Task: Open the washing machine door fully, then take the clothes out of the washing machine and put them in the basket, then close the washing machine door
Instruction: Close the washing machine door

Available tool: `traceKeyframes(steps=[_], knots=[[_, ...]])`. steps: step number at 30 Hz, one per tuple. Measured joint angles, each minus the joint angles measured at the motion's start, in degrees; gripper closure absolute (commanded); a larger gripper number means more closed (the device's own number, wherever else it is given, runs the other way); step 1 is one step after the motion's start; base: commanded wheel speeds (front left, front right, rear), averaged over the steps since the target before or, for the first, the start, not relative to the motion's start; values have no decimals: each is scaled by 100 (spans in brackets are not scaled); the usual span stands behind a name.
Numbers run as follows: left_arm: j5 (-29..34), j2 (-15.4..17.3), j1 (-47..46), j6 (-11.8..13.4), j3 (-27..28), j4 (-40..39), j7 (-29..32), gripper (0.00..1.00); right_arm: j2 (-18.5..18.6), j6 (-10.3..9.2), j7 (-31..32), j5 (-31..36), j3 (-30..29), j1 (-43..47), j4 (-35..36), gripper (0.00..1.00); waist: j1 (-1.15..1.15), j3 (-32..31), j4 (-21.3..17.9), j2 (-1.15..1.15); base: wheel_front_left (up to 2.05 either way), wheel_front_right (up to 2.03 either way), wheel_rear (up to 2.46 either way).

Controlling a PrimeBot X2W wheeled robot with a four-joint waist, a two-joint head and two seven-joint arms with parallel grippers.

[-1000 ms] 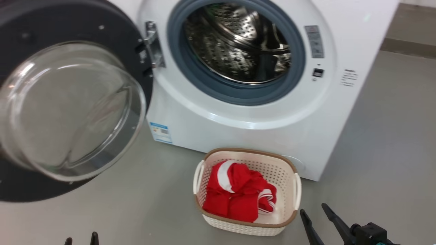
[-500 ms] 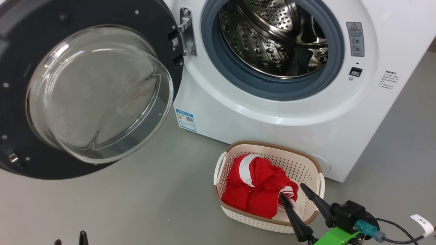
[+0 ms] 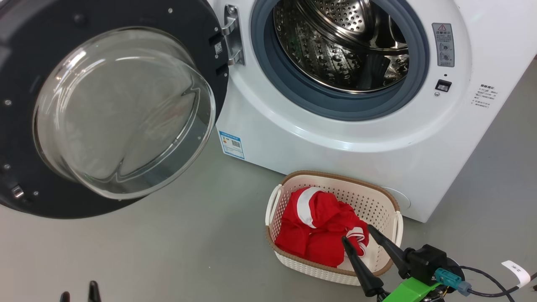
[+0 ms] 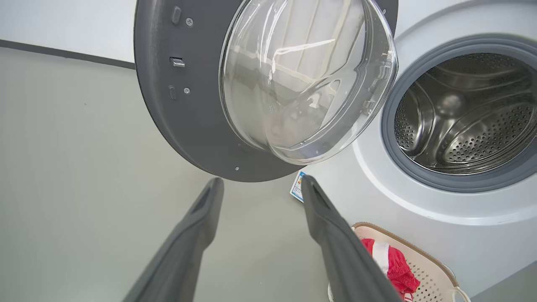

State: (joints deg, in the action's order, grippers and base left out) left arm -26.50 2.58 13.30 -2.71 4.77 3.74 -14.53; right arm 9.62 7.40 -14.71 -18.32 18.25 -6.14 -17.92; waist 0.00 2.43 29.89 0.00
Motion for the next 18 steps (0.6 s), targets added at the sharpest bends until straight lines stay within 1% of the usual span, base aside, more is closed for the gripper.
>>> traceKeyframes(steps=[2,3,7,11,13,15,16,18], knots=[[-118,-3,-8,-10,59,-87,0,93,0,0,0,0,-11,0,2,0,0,-3,-4,0,0,0,0],[-189,-7,-15,-37,114,-148,0,100,-1,0,0,0,-21,1,4,0,0,-3,-7,0,0,0,0],[-235,-38,-236,-224,502,-557,-1,100,-12,0,0,0,-88,7,32,0,0,7,-18,0,0,0,0],[-140,-24,-864,-413,1058,-1085,-2,100,-36,0,0,1,-176,31,67,0,0,45,-30,0,0,0,0],[-130,140,-1243,-419,1247,-1212,-10,100,-48,0,0,11,-216,35,77,0,0,82,-36,0,0,0,0],[-194,411,-1655,-421,1397,-1254,-18,100,-54,0,0,19,-244,51,96,0,0,120,-43,0,0,0,0],[-194,411,-1655,-421,1397,-1254,-18,100,-54,0,0,19,-244,51,96,0,0,120,-43,0,0,0,0],[-448,756,-2096,-460,1477,-1240,-18,100,-69,0,0,51,-279,76,108,0,0,167,-51,0,0,0,0]])
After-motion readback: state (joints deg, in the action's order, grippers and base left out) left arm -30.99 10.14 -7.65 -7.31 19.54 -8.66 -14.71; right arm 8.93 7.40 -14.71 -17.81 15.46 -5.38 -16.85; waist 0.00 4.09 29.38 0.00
